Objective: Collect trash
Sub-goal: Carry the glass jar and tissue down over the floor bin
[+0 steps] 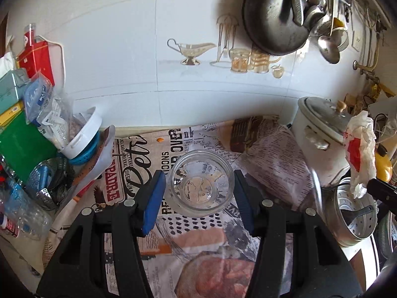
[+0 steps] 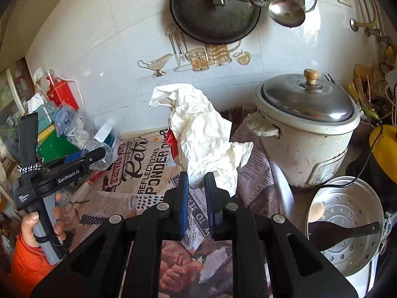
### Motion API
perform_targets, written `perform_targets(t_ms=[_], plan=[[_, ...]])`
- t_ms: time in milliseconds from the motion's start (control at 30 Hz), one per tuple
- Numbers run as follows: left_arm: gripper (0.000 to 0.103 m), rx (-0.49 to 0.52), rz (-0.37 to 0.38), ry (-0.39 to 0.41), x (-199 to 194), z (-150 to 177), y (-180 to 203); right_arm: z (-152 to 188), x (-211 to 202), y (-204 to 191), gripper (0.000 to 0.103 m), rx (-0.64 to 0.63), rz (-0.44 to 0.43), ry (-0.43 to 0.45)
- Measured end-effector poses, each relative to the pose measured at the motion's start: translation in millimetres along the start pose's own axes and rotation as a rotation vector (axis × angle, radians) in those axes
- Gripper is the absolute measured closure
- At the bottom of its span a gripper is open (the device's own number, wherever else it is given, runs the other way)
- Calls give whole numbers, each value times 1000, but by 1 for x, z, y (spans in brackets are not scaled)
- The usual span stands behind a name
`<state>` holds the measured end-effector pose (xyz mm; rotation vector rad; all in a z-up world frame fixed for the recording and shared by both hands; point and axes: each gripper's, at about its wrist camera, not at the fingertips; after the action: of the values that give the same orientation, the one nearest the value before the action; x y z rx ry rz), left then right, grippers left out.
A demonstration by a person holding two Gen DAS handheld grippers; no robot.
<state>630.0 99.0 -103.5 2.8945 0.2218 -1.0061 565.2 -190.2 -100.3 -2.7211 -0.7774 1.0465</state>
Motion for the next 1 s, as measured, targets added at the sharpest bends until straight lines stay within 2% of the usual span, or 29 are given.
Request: perform_targets(t_ms=[233,433,567,1000], plan=[[49,-3,35,76,-88,12,18,8,-48,-18,91,-42,-54,48],[49,11,76,112,-133,34,19,30,-83,-37,91,-45,-55,89],[49,24,117,122,-157,53,10,48,-98,-56,91,-33,-25,102],[49,81,167,57,-242,150,-31,142,-141,-137,91,41,23,60]])
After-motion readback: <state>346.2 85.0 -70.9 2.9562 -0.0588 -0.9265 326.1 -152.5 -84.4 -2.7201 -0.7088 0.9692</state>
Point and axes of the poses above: each gripper's, at about its wrist camera, not at the fingertips, and x roughly the way its jaws point, y to its right, z to its underside, and after that the axes turned 2 degrees about -z, right-handed
